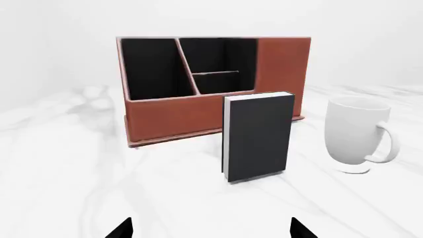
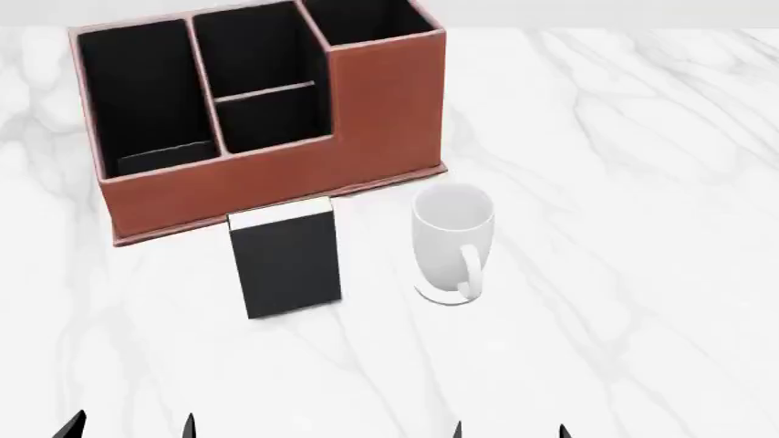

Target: Pick up the book and place it in the front compartment of the caddy.

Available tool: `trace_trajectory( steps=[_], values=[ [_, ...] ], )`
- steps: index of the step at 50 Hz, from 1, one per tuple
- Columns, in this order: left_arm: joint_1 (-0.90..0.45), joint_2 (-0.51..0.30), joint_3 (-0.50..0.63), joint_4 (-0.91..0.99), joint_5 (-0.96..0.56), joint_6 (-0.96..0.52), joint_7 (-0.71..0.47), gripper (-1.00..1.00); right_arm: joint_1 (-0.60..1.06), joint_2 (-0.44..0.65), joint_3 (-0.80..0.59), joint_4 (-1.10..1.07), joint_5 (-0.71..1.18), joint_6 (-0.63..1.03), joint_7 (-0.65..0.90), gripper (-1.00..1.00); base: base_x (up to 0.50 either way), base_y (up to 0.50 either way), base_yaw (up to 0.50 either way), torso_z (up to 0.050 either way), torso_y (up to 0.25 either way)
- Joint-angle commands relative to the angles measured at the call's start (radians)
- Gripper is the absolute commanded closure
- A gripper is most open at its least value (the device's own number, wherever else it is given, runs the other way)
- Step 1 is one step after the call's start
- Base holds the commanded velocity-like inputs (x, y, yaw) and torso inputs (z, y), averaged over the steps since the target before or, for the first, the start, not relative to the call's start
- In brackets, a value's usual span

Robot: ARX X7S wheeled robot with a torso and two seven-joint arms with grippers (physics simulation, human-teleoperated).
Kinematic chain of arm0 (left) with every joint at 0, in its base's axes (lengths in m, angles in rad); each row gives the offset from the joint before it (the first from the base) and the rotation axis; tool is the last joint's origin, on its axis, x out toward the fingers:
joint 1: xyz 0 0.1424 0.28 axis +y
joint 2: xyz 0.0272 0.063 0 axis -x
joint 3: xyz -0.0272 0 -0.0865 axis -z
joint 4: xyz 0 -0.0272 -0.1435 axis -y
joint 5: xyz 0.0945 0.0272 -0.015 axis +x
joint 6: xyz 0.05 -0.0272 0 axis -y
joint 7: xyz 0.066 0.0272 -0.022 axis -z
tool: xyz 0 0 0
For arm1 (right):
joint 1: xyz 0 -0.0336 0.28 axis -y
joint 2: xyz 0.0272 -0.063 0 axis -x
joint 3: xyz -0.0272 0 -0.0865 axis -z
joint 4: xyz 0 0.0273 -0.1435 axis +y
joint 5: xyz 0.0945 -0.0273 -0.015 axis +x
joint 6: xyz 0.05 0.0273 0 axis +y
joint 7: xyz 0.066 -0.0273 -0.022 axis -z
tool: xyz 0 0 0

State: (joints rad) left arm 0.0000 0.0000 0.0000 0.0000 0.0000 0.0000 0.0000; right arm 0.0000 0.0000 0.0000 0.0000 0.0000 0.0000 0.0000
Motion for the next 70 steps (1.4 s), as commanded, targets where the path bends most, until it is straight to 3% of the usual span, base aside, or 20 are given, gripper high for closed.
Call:
trace_trajectory(
  steps=[1,19,20,21,31,34,48,55,70],
  values=[
    [-0.002,-0.015,0.017,-0.003,-0.019,-0.007,-0.017,-1.00,-0.002,0.017,-0.028,-0.004,-0.005,-0.003,0.025,-1.00,0.00,0.00,0.00,0.000,0.000],
    [-0.007,-0.056,0.061,-0.003,-0.060,-0.019,-0.075,-1.00,0.001,0.057,-0.076,-0.007,0.031,-0.003,0.081,-1.00,0.00,0.00,0.00,0.000,0.000],
    [0.061,-0.004,0.030,-0.029,0.122,0.104,-0.150,-1.00,-0.037,0.005,-0.109,0.100,-0.052,-0.092,0.016,-1.00,0.00,0.00,0.00,0.000,0.000],
    [-0.008,-0.025,0.030,-0.006,-0.009,-0.032,-0.049,-1.00,0.000,0.024,-0.038,-0.001,-0.001,-0.007,0.044,-1.00,0.00,0.00,0.00,0.000,0.000],
    [-0.040,-0.047,0.049,-0.032,0.009,-0.115,-0.130,-1.00,0.005,0.049,-0.060,-0.013,0.035,-0.006,0.068,-1.00,0.00,0.00,0.00,0.000,0.000],
    [-0.049,-0.067,0.056,0.065,-0.029,-0.193,-0.087,-1.00,0.020,0.054,-0.040,-0.040,0.031,-0.016,0.108,-1.00,0.00,0.00,0.00,0.000,0.000],
    [-0.132,-0.163,0.013,0.625,-0.178,-0.679,-0.028,-1.00,0.077,0.132,0.056,-0.522,0.163,0.398,0.146,-1.00,0.43,0.00,0.00,0.000,0.000],
    [-0.157,-0.195,-0.014,0.722,-0.215,-0.757,-0.018,-1.00,0.115,0.157,0.090,-0.596,0.205,0.486,0.157,-1.00,0.50,0.00,0.00,0.000,0.000],
    [-0.136,-0.209,-0.036,0.757,-0.251,-0.743,-0.004,-1.00,0.126,0.186,0.108,-0.657,0.225,0.502,0.171,-1.00,0.50,0.00,0.00,0.000,0.000]
  ],
)
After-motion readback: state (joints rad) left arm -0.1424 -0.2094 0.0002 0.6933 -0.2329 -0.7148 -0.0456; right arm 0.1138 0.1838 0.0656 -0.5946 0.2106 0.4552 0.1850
